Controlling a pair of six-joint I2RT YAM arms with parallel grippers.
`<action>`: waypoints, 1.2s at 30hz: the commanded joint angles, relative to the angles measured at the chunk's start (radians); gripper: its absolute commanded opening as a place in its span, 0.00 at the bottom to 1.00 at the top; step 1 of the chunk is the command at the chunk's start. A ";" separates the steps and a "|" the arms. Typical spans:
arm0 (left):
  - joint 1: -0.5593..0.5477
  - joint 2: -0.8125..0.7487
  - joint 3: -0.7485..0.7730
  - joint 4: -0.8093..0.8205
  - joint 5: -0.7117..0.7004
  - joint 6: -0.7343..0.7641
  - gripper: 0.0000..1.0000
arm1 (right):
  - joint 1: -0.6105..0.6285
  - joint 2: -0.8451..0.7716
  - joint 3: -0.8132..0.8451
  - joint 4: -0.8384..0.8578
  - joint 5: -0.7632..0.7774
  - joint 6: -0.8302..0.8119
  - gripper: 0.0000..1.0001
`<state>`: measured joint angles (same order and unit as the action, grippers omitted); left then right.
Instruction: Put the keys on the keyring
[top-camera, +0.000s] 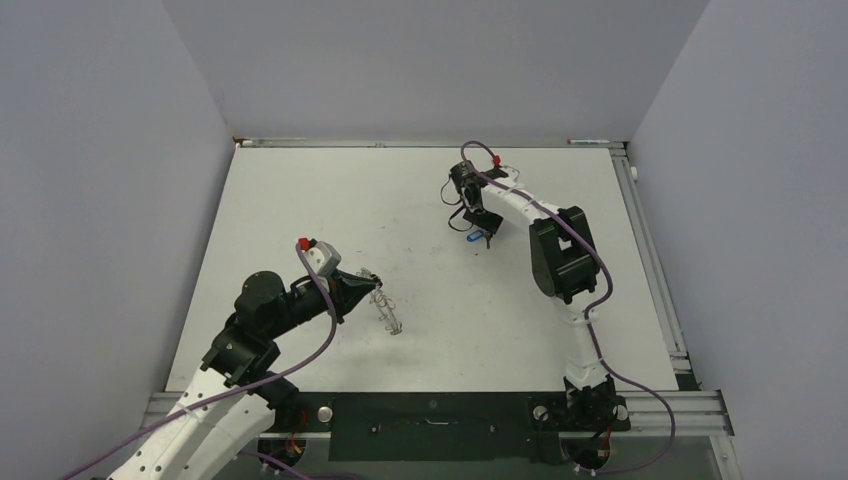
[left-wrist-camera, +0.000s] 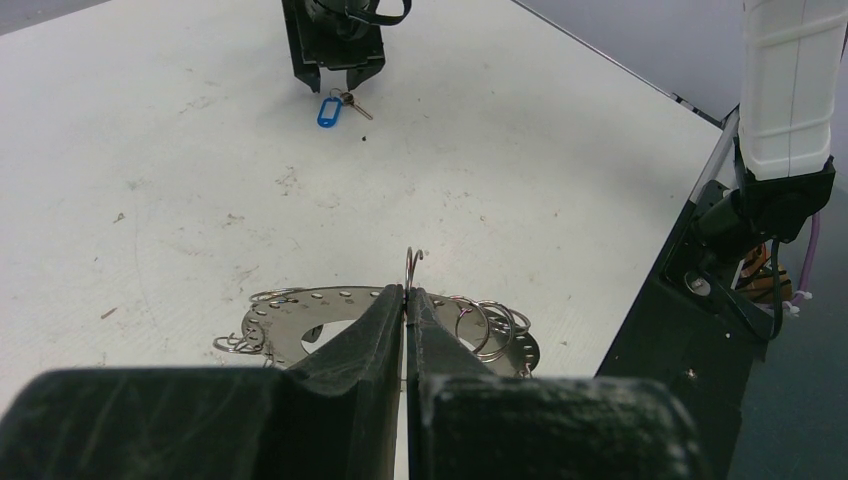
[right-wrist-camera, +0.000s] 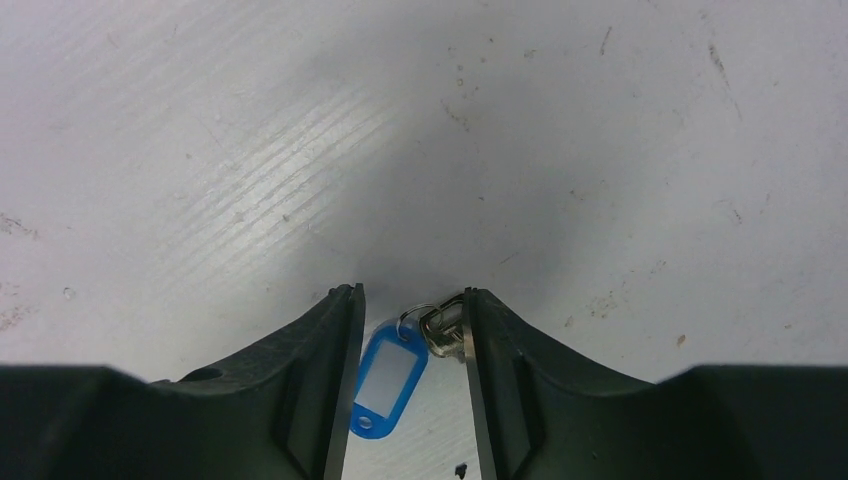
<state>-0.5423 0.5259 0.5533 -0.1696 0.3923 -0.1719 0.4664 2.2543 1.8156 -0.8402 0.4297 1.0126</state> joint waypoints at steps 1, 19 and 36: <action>-0.007 -0.009 0.054 0.038 -0.007 0.009 0.00 | 0.008 0.010 0.045 -0.019 0.027 0.024 0.40; -0.007 -0.007 0.054 0.036 -0.006 0.011 0.00 | 0.018 0.014 0.031 -0.026 0.044 0.024 0.18; -0.008 -0.009 0.054 0.033 -0.015 0.015 0.00 | 0.090 -0.228 -0.319 0.449 -0.161 -0.328 0.05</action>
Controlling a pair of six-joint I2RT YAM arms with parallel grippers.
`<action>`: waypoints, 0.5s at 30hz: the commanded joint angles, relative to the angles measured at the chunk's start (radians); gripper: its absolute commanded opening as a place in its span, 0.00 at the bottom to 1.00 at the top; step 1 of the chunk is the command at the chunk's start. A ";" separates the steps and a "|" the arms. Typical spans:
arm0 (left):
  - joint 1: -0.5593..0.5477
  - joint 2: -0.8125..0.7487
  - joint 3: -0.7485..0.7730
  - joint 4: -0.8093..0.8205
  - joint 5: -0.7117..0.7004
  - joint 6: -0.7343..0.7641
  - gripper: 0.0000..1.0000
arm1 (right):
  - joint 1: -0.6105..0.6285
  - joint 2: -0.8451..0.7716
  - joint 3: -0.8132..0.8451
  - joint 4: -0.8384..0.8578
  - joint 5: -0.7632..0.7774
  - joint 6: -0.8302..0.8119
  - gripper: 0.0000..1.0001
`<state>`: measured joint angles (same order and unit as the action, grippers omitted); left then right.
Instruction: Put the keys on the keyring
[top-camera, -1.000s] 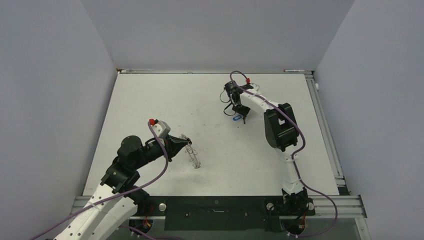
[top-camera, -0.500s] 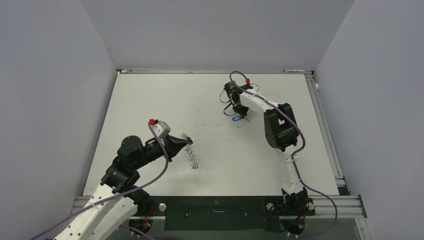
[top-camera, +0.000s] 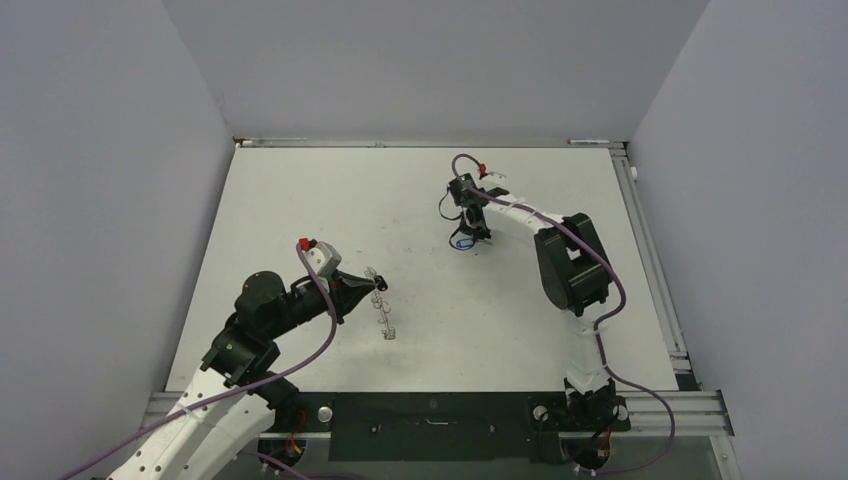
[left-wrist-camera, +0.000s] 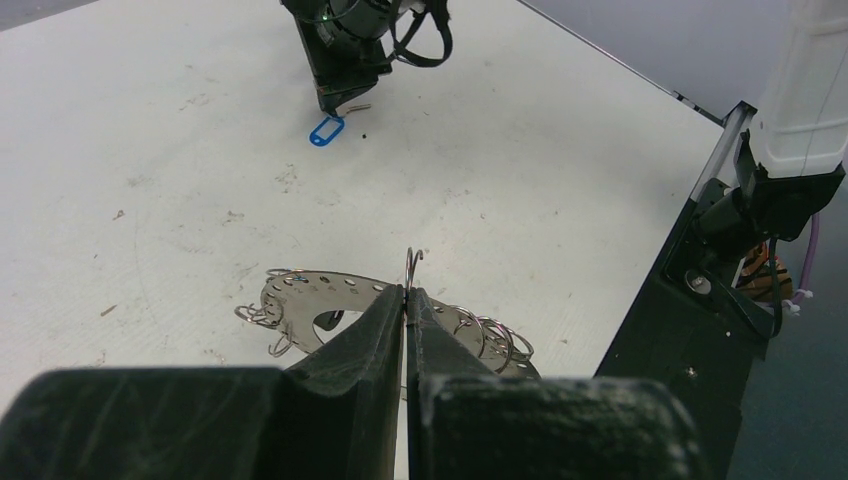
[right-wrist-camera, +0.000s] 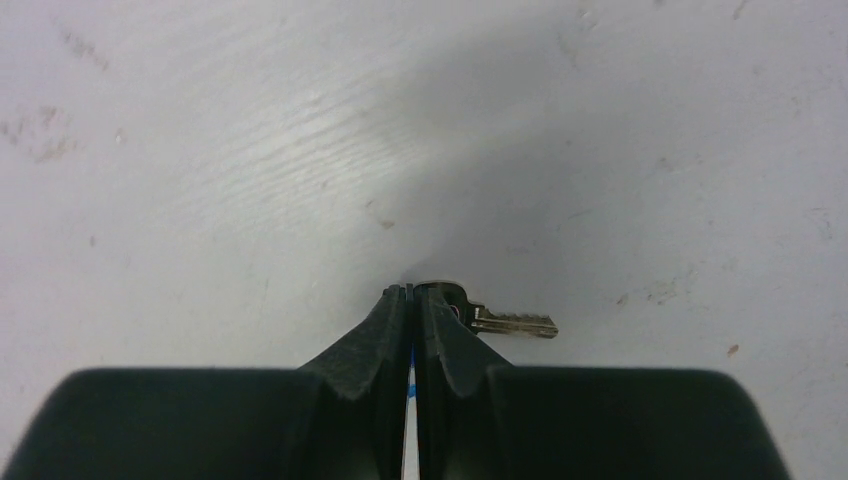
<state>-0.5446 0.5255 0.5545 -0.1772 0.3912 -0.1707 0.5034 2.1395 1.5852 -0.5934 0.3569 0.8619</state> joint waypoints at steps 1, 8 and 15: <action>-0.006 -0.009 0.053 0.041 -0.014 0.014 0.00 | 0.068 -0.134 -0.121 0.232 -0.095 -0.223 0.05; -0.009 -0.009 0.053 0.038 -0.020 0.017 0.00 | 0.145 -0.283 -0.343 0.485 -0.329 -0.457 0.05; -0.011 -0.004 0.053 0.036 -0.020 0.017 0.00 | 0.195 -0.352 -0.421 0.504 -0.450 -0.608 0.05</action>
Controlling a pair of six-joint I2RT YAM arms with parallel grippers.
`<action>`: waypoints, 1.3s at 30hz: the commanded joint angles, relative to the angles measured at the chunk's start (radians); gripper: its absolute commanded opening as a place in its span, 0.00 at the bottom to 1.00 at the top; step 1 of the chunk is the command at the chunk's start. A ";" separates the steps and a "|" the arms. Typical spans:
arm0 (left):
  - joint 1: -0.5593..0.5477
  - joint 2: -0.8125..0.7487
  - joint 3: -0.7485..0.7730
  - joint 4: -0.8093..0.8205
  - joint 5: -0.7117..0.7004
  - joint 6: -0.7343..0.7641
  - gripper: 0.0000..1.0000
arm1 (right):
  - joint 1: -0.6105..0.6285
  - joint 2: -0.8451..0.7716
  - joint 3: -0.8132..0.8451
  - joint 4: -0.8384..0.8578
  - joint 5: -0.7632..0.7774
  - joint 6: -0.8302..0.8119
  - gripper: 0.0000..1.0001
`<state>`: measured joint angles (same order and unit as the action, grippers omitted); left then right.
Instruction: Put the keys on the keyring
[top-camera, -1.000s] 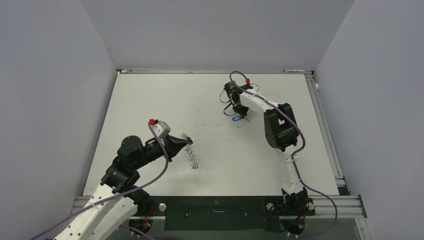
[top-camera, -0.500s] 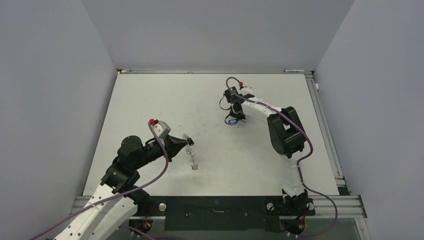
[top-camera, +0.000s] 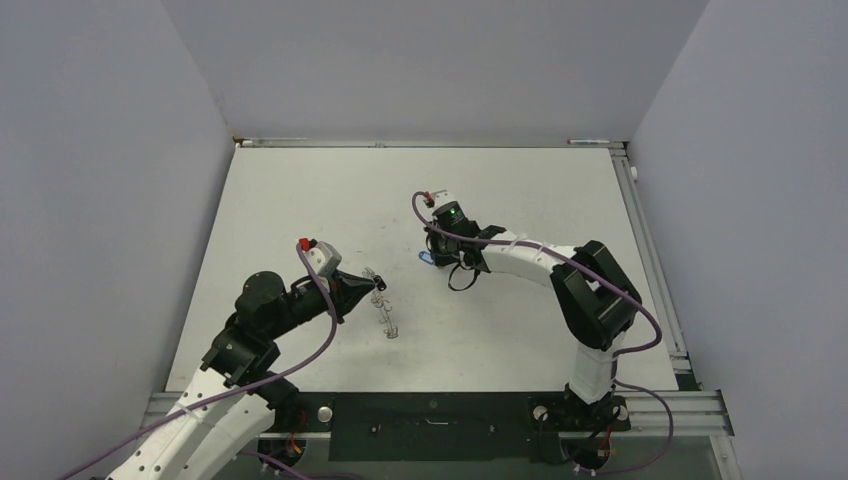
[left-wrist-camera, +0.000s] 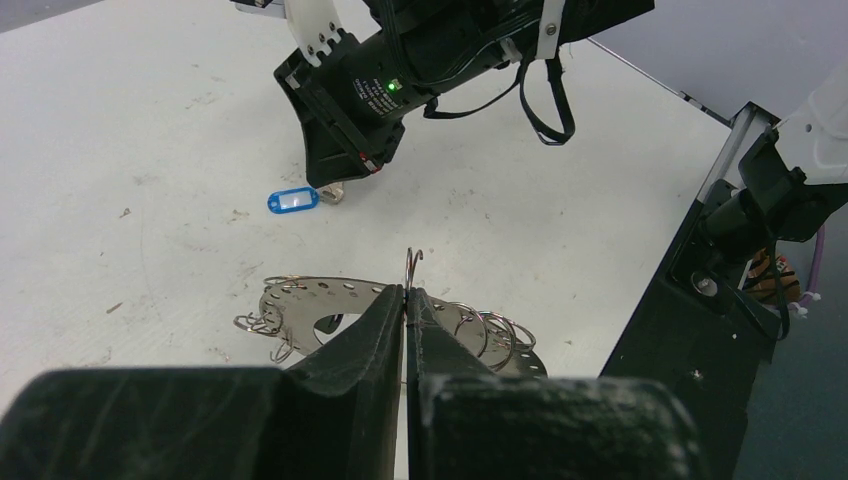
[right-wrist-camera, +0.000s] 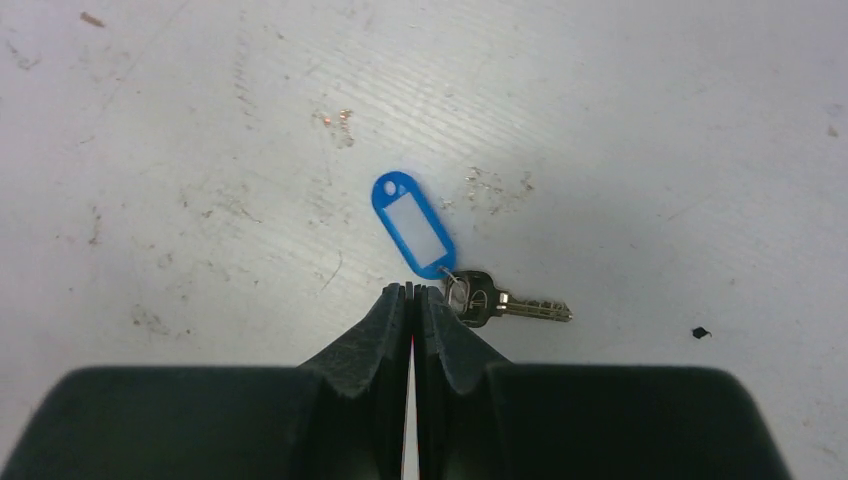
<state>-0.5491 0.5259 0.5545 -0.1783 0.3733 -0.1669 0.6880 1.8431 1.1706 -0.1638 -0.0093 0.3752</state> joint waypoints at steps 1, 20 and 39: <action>-0.006 -0.005 0.053 0.037 -0.002 0.013 0.00 | 0.010 -0.058 -0.004 0.062 -0.083 -0.130 0.05; -0.008 0.006 0.053 0.036 -0.005 0.013 0.00 | 0.058 -0.015 0.117 -0.174 0.279 0.438 0.53; -0.009 -0.006 0.052 0.031 -0.014 0.017 0.00 | 0.111 0.147 0.246 -0.303 0.399 0.596 0.39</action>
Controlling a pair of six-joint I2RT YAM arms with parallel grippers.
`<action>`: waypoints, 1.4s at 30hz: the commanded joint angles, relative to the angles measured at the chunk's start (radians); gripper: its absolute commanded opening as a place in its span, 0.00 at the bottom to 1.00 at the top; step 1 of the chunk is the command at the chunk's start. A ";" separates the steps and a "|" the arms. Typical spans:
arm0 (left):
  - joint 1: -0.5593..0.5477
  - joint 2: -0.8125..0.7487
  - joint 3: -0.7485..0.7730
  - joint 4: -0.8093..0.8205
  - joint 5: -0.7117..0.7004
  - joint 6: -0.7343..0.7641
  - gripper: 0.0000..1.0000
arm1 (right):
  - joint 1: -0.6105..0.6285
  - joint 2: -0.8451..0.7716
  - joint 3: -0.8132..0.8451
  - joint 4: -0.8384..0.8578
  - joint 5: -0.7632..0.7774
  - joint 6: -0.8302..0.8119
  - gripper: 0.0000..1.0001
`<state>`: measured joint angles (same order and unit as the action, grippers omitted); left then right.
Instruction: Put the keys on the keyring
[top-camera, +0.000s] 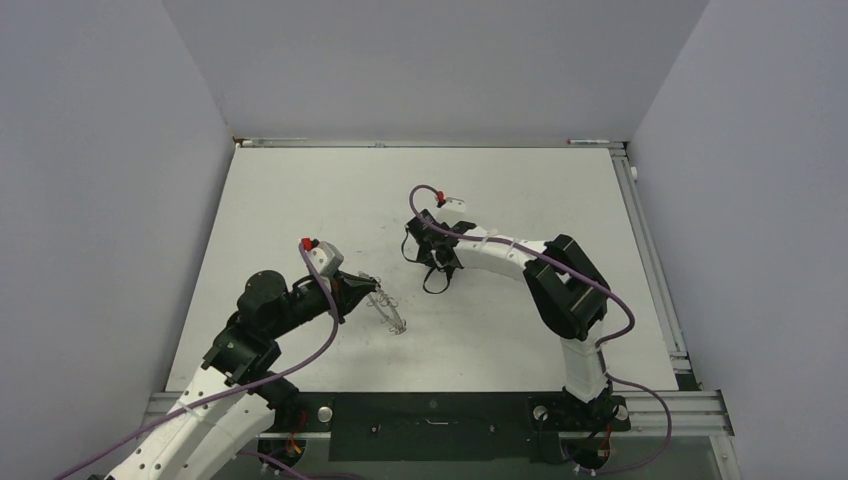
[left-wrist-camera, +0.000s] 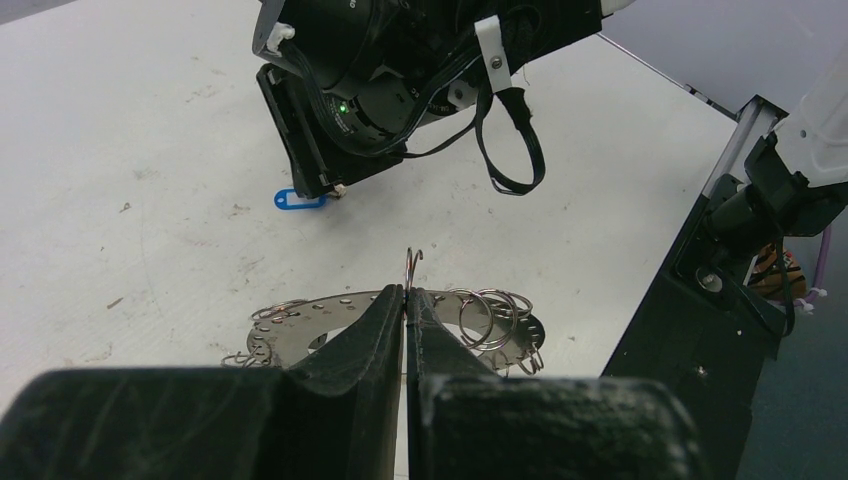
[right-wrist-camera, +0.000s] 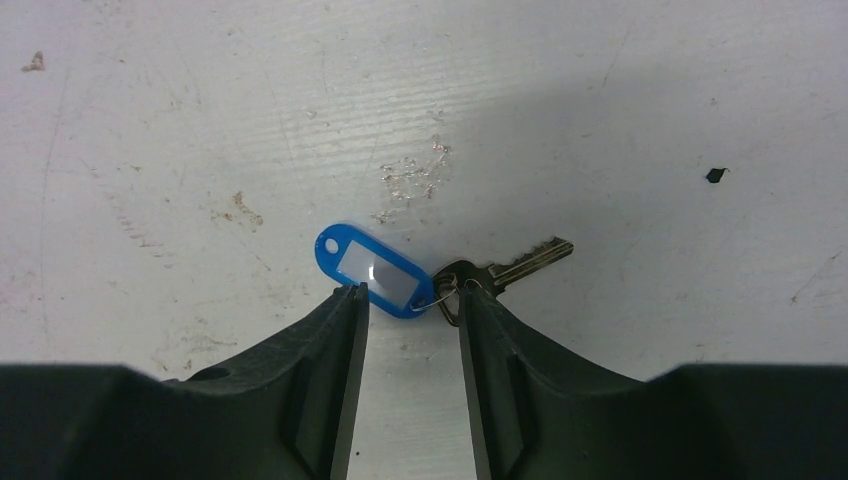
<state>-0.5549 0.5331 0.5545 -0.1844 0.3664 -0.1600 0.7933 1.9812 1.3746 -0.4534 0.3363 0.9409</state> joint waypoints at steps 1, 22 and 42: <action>-0.004 -0.012 0.052 0.037 -0.006 0.010 0.00 | 0.006 0.013 0.044 -0.014 0.060 0.029 0.39; -0.005 -0.015 0.053 0.036 -0.008 0.011 0.00 | 0.036 0.018 0.025 0.064 0.066 -0.162 0.05; -0.007 -0.009 0.053 0.036 -0.007 0.011 0.00 | 0.240 -0.301 -0.443 0.386 -0.094 -0.625 0.05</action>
<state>-0.5556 0.5274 0.5545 -0.1852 0.3641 -0.1528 1.0363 1.7123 0.9520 -0.1120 0.2462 0.3473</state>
